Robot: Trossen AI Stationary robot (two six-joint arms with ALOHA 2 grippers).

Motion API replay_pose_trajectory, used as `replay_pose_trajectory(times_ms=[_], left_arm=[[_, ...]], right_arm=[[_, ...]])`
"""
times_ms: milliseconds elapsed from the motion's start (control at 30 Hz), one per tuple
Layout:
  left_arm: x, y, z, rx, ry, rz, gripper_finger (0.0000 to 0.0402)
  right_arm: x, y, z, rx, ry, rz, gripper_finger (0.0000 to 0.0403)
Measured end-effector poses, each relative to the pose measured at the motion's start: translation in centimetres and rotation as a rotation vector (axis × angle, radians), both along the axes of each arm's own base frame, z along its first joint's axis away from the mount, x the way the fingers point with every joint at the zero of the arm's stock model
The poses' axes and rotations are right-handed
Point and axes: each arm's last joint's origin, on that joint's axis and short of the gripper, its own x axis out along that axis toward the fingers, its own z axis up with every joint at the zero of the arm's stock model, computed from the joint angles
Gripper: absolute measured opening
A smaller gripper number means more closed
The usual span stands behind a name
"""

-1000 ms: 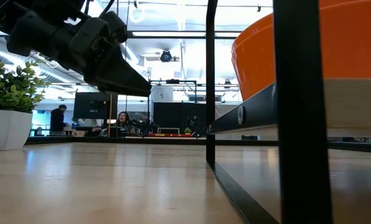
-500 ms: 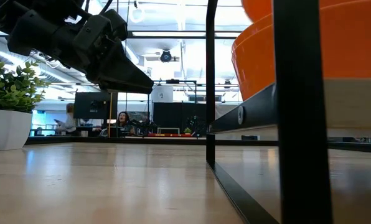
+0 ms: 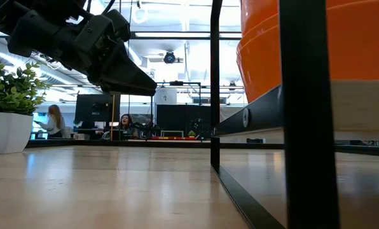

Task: Pick & Place Mini bowls
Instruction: Stack the orange bowl on the orange bowl on the shelf

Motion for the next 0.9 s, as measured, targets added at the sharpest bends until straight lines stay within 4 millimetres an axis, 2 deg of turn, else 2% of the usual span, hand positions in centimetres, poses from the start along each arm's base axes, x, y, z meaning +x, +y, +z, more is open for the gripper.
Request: replay_pose_trajectory(times_ms=[667, 767, 900], left_arm=[[0.00, 0.00, -0.01, 0.000, 0.001, 0.000, 0.0169], [0.00, 0.00, -0.01, 0.000, 0.001, 0.000, 0.0169], [-0.01, -0.01, -0.01, 0.000, 0.001, -0.001, 0.0169]], right_arm=[[-0.04, 0.08, -0.01, 0.091, 0.037, -0.119, 0.0019], [0.13, 0.04, 0.05, 0.113, 0.034, -0.144, 0.0030], [0.56, 0.02, 0.22, 0.157, 0.015, -0.172, 0.0063]])
